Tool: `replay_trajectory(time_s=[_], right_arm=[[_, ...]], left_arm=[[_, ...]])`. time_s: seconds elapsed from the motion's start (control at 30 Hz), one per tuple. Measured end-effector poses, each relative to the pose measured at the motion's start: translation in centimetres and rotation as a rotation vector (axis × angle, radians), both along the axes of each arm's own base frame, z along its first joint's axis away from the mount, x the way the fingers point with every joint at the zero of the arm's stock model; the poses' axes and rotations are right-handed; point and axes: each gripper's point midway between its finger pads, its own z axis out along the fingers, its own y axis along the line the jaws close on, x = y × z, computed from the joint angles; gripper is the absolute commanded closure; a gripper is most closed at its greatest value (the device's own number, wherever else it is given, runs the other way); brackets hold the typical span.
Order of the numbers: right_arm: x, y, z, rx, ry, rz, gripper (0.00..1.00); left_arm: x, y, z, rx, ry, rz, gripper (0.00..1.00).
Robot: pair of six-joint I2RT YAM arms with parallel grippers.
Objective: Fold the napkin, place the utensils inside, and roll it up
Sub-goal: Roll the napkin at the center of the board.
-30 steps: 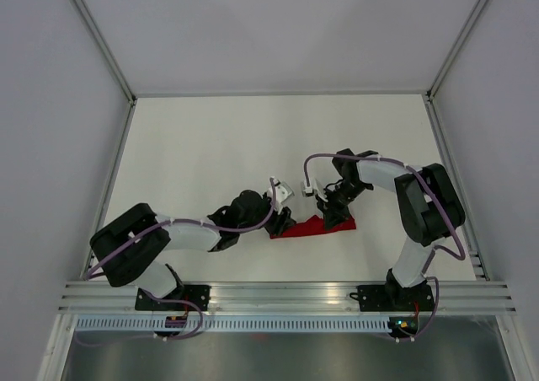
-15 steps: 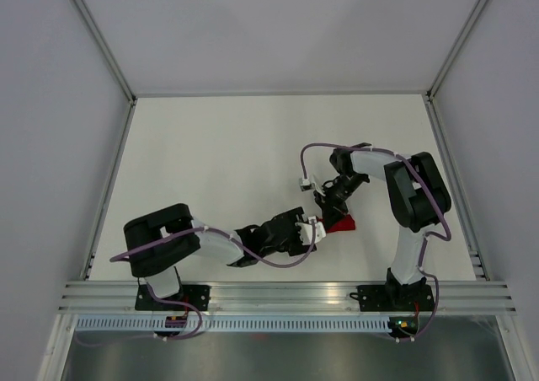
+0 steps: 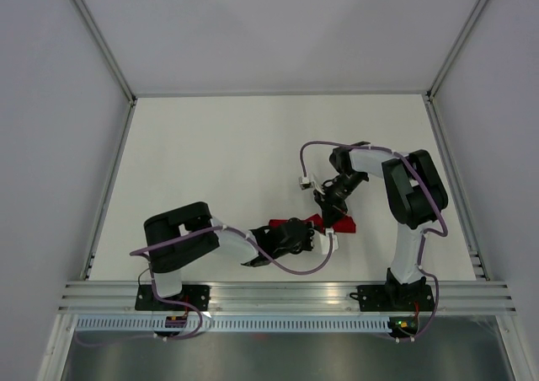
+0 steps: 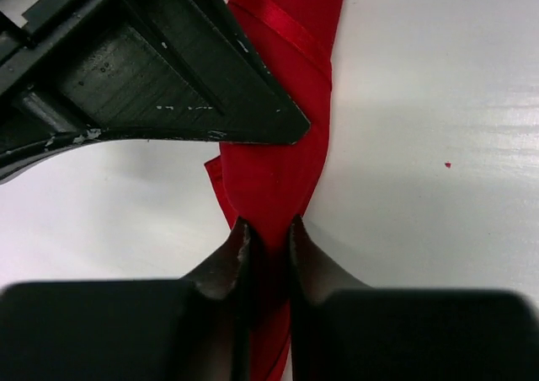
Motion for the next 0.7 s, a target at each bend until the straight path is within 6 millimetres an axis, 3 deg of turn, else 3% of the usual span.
replay_trajectory(time_s=[0.07,0.13,0.17,0.3,0.47,0.7], right_arm=[[0.0,-0.1,0.0,-0.003,0.004,-0.003,0.82],[0.1,-0.3,0.1,-0.009,0.004,-0.008,0.72],[0.1,-0.3,0.1,-0.01,0.005,-0.011,0.62],[-0.2,-0.3,0.5,-0.02,0.025,-0.026,0.45],[0.9,-0.2,1.1,-0.022,-0.038,-0.047,0.38],[5.9,-0.5,2.5,-0.015,-0.239,-0.163,0.36]], left_arm=[[0.2,-0.2,0.3,-0.001,-0.001,0.001,0.98],[0.3,-0.5,0.7,-0.002,0.002,0.002,0.98],[0.4,-0.5,0.7,0.002,0.004,0.003,0.98],[0.6,-0.7,0.8,0.002,0.03,0.013,0.98],[1.4,-0.9,0.9,-0.026,0.118,0.045,0.98],[2.3,-1.4,0.8,-0.074,0.245,0.089,0.98]])
